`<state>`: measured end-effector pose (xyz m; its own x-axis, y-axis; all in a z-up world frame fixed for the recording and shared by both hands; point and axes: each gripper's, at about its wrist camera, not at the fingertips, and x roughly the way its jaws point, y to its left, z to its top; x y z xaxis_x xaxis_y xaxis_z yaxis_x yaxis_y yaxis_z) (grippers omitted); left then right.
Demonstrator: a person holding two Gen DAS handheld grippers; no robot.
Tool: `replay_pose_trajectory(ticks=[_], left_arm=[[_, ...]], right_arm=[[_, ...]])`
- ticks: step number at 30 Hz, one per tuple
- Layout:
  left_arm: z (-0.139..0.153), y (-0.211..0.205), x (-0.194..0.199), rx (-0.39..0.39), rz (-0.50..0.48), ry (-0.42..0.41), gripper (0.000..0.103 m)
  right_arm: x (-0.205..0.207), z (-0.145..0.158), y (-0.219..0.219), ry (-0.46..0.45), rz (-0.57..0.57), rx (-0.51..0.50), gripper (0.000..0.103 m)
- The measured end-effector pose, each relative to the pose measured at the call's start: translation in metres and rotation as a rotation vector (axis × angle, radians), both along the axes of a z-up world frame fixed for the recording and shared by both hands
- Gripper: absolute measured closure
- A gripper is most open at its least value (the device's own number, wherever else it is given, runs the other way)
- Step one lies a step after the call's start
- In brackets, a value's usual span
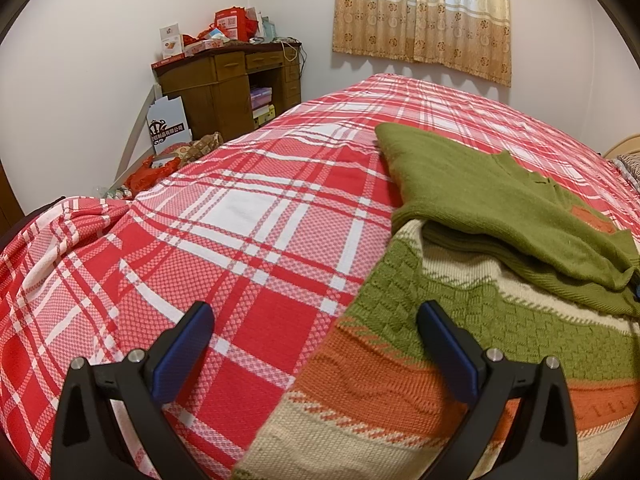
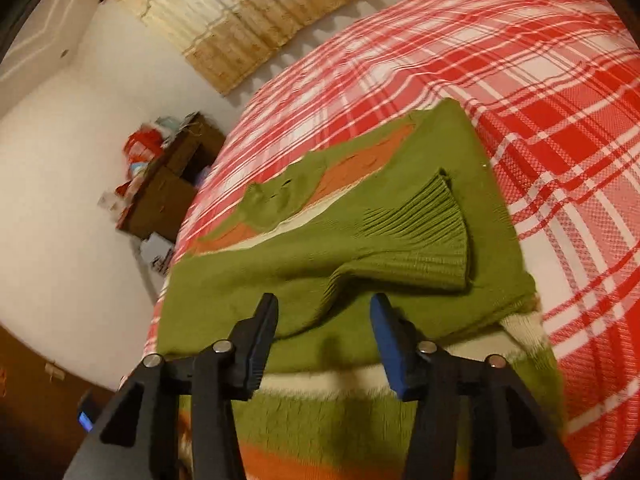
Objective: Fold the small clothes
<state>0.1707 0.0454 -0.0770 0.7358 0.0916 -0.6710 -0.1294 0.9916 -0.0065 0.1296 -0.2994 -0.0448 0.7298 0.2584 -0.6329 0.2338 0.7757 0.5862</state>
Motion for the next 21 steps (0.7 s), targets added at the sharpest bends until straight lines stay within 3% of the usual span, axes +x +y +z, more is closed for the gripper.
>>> replay_pose_trajectory(ticks=[3, 4, 6, 13, 17, 21], left_arm=[[0.000, 0.000, 0.000, 0.000, 0.000, 0.000, 0.000], [0.000, 0.000, 0.000, 0.000, 0.000, 0.000, 0.000], [0.000, 0.000, 0.000, -0.002, -0.001, 0.001, 0.000], [0.000, 0.000, 0.000, -0.004, -0.002, 0.004, 0.000], [0.003, 0.002, 0.003, -0.003, -0.005, 0.020, 0.000], [0.011, -0.003, 0.004, 0.043, -0.023, 0.034, 0.000]], right_arm=[[0.017, -0.003, 0.005, -0.019, 0.003, -0.019, 0.056], [0.022, -0.004, 0.008, -0.014, 0.005, -0.046, 0.074], [0.028, -0.006, 0.008, 0.007, 0.002, -0.093, 0.095], [0.002, 0.010, 0.005, -0.038, 0.042, -0.203, 0.098], [-0.008, -0.005, 0.001, 0.052, 0.081, -0.228, 0.098], [-0.016, -0.006, -0.010, 0.052, 0.092, -0.217, 0.097]])
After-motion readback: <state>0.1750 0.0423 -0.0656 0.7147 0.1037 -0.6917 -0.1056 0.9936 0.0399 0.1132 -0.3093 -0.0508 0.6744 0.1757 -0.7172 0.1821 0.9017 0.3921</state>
